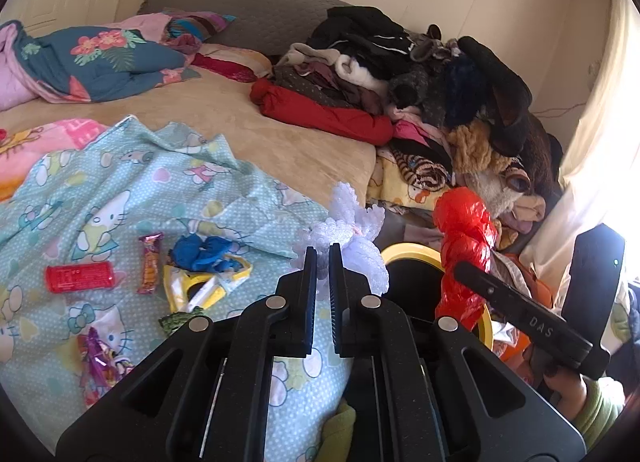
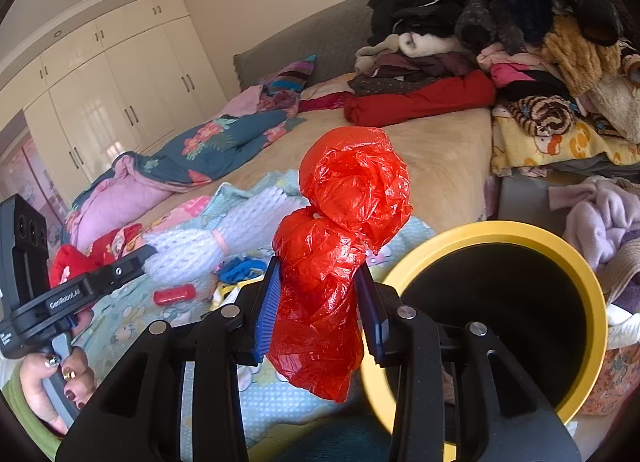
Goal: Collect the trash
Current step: 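Carry the mesh net with the left tool while the right tool carries the red bag over the bin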
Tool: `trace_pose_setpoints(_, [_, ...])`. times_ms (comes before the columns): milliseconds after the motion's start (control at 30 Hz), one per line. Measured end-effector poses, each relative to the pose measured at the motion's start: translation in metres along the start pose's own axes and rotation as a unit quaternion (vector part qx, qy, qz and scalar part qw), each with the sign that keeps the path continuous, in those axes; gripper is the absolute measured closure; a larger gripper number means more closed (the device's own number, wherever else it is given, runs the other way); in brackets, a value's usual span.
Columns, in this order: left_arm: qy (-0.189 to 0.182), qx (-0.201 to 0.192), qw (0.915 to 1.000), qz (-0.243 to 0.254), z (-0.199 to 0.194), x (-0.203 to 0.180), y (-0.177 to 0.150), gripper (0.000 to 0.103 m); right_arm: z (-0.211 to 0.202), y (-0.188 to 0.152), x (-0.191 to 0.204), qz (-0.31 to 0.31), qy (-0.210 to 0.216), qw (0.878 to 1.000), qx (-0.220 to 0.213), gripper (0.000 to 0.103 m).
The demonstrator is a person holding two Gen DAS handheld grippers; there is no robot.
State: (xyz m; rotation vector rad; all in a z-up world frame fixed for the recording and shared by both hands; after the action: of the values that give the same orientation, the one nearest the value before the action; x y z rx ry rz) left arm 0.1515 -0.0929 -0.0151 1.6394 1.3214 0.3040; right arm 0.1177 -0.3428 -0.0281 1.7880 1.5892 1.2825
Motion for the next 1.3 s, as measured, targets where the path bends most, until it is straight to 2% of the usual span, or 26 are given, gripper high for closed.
trace_pose_setpoints(467, [-0.027, 0.021, 0.999, 0.03, 0.017, -0.036, -0.011, 0.1, -0.016, 0.009, -0.047, 0.035, -0.043, 0.998, -0.02, 0.068])
trace_pose_setpoints(1300, [-0.062, 0.085, 0.9899, 0.094, 0.063, -0.092, -0.048, 0.1, -0.018, -0.002, -0.125, 0.093, -0.102, 0.99, -0.005, 0.068])
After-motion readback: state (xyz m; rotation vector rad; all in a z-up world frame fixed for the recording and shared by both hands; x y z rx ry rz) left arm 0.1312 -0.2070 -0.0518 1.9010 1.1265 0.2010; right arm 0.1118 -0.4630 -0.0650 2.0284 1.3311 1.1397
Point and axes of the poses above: each gripper's, at about its wrist camera, not at the fingertips, and z roughly the way its jaws point, x to its left, y to its top, the point moved 3 cm from there along z, roughly the way its jaws point, and after that the axes turned 3 degrees about -x, right-handed, at the moved point
